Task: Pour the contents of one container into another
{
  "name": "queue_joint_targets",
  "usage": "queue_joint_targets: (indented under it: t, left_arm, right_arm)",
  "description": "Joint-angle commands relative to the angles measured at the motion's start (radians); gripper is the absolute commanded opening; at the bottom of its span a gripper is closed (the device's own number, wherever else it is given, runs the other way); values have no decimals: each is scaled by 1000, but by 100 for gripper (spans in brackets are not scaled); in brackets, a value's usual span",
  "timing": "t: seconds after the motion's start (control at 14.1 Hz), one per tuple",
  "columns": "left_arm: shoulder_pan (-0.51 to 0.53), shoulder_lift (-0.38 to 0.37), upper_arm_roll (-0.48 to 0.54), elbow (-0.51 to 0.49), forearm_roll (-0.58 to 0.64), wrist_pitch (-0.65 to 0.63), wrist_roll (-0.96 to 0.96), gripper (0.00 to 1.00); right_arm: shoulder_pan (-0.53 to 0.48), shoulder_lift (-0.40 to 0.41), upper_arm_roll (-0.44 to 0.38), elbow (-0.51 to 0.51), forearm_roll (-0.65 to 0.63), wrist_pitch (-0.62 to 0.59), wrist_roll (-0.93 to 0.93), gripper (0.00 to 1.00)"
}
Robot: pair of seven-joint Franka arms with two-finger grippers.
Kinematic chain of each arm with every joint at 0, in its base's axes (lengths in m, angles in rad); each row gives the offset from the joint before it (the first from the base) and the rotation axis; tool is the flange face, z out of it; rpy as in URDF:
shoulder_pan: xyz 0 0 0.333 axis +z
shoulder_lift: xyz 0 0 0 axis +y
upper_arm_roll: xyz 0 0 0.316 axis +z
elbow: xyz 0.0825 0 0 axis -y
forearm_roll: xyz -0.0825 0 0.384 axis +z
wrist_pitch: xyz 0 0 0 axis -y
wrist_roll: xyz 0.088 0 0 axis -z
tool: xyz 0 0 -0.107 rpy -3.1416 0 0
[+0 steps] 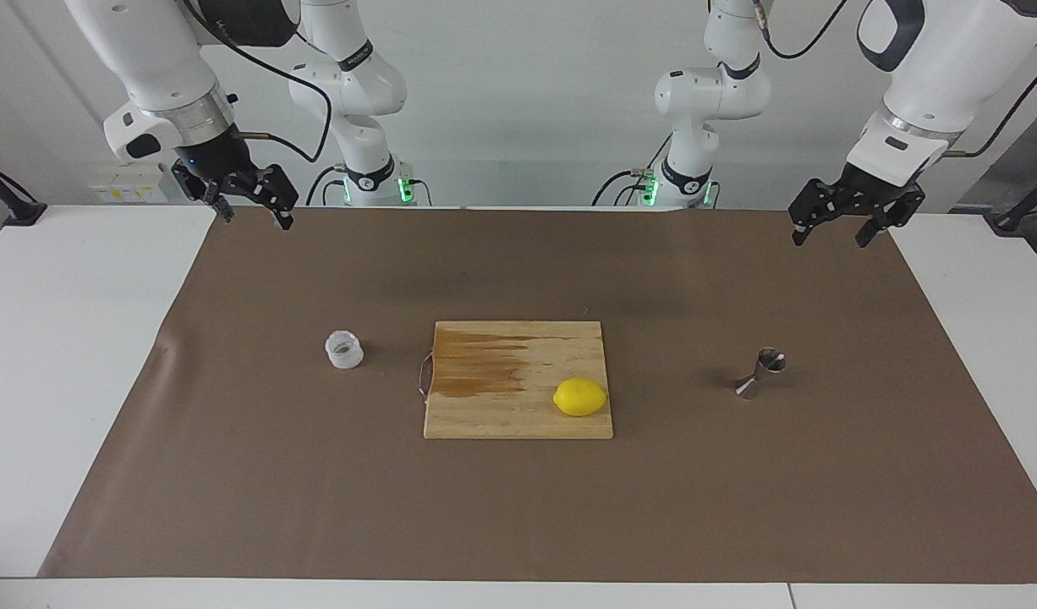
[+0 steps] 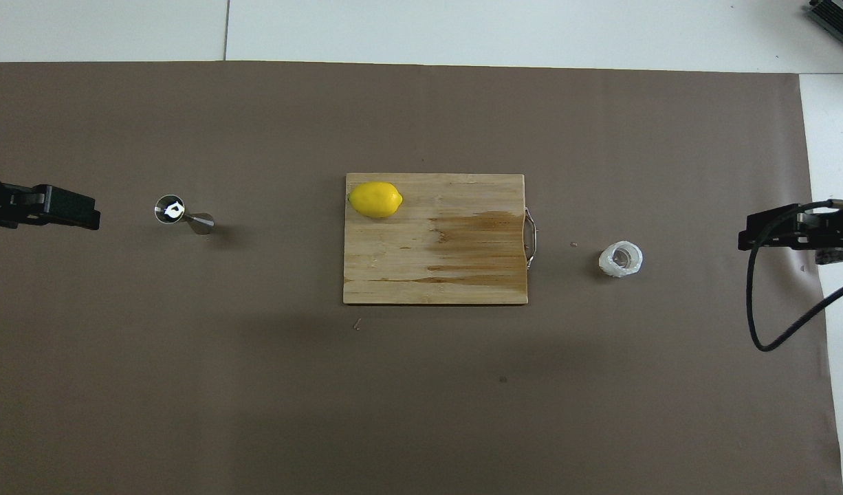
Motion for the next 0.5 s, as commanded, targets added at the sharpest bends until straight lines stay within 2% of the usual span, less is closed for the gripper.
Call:
queue_joint_targets:
  t: [0.0,0.42]
  left_arm:
    - [5,-11,-1,-8,-9,-13,5,100]
    - [-7,-9,-4,-7,-9,-1,6,100]
  right_arm:
    - [-15,-13,5,-6,27,1,-28,100]
    - [-15,-13,5,-6,27,1,-28,100]
